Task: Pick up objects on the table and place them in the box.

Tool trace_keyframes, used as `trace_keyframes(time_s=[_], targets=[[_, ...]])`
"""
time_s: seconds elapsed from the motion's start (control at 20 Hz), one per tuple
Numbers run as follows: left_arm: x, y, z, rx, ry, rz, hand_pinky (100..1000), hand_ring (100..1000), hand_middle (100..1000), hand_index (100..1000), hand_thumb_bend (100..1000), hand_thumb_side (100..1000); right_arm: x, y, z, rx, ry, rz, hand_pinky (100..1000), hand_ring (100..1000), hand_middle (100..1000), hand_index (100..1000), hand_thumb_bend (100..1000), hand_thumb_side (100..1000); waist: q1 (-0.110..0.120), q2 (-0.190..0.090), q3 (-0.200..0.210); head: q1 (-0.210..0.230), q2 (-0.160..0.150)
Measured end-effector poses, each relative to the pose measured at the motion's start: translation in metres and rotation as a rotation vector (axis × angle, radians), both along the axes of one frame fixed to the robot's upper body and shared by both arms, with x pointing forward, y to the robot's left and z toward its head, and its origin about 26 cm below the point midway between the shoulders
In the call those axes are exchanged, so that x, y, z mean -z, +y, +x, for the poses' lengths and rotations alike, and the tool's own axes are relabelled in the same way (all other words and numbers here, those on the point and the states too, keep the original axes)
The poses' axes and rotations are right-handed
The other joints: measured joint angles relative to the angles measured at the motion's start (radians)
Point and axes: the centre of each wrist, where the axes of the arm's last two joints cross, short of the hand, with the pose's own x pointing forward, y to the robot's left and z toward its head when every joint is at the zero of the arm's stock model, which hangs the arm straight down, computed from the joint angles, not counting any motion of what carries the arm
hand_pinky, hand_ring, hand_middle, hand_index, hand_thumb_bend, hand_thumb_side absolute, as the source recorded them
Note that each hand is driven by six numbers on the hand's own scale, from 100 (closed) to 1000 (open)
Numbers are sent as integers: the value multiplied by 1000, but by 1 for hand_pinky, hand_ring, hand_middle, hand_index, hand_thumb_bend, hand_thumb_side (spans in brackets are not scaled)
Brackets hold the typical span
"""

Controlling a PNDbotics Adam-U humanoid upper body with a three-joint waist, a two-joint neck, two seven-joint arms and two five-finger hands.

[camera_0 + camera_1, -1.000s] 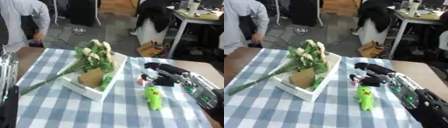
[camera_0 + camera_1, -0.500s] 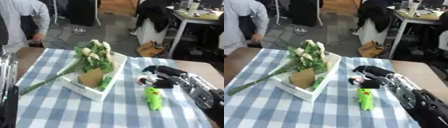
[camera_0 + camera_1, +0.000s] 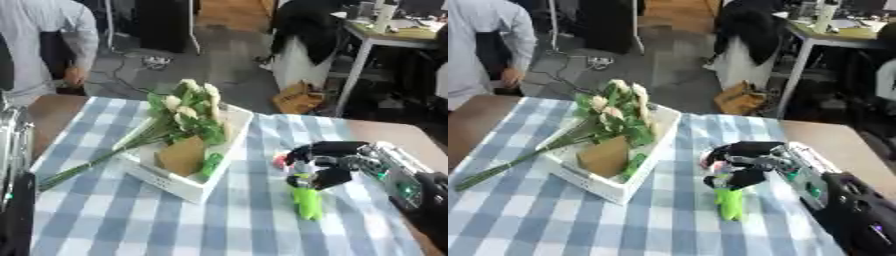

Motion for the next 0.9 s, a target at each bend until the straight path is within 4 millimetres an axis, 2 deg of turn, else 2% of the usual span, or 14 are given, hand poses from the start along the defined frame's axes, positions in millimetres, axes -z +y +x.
trace_keyframes(time_s=[0.4,0.75,0.9], targets=[[-1,-2,0,6,-2,-7,814,981,902,973,100,907,9,-6,5,-4,-10,60,866,971,924,941,397,911,0,1,-2,-8,-2],[-3,-4,0,14,-10,-15,814,981,901,973,100,907,21,-12,10,-19,-60,84,868,973,930,952,408,910,0,2,-1,-18,-17],[-4,-5,0,18,-18,-17,814,981,901,973,100,907,23,-13,12,-26,-79,76,878,976,936,958,414,919,1,17,2,-24,-27]])
